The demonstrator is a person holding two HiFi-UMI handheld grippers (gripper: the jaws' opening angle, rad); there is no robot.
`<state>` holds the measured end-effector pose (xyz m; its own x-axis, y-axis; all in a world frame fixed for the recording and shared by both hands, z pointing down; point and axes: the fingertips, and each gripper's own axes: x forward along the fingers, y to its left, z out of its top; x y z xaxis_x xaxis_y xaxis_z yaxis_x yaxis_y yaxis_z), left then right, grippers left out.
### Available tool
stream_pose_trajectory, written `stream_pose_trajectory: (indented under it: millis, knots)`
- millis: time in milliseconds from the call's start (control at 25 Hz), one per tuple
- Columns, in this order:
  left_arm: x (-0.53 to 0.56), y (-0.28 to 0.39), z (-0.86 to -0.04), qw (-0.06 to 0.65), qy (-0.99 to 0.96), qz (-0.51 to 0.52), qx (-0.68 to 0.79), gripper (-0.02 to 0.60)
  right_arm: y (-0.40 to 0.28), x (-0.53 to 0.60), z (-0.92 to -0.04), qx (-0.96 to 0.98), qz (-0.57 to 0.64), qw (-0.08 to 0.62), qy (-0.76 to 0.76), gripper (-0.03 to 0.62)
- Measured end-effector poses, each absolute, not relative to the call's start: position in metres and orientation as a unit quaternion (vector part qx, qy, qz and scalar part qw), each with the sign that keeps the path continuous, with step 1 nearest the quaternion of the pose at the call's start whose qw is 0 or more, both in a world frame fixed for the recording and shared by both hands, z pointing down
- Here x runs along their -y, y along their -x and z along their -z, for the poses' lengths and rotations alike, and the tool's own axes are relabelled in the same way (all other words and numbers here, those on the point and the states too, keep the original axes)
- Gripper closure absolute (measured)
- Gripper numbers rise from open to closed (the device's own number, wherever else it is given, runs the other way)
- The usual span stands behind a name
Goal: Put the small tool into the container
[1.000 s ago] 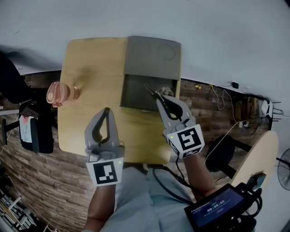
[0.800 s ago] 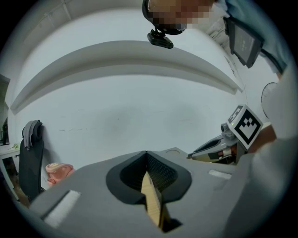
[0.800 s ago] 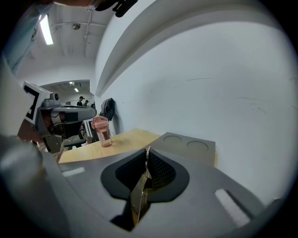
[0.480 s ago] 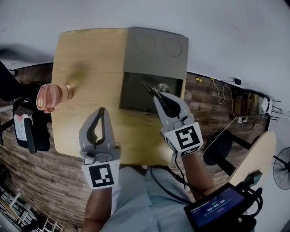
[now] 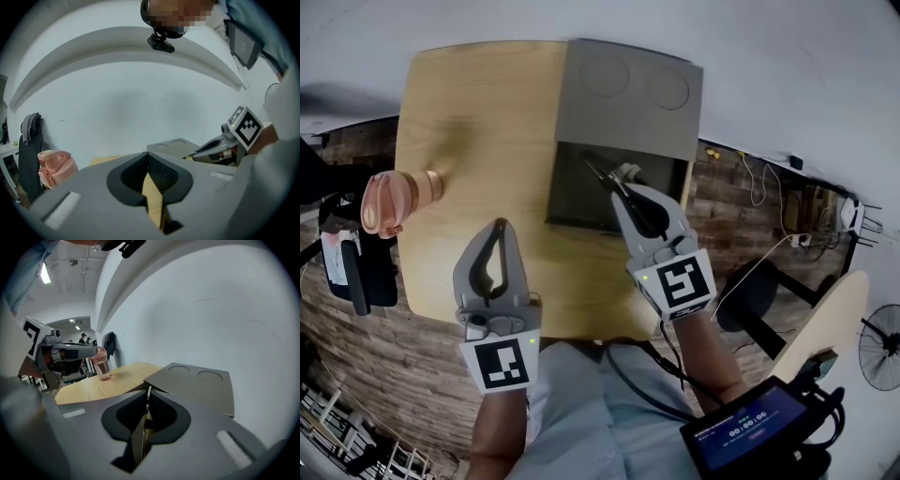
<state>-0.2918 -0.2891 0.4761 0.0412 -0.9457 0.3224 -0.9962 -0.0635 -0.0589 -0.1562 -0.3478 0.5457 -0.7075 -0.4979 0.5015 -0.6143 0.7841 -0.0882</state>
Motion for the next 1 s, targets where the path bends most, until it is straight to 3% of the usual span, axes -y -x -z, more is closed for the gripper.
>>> stream_pose_trajectory:
  millis: [1000]
  knots:
    - [0.294, 0.309, -0.487, 0.097, -0.713, -0.147, 0.679, 0.572, 0.162, 0.361, -0.579, 0.903, -0.187, 0.254, -0.291, 0.540]
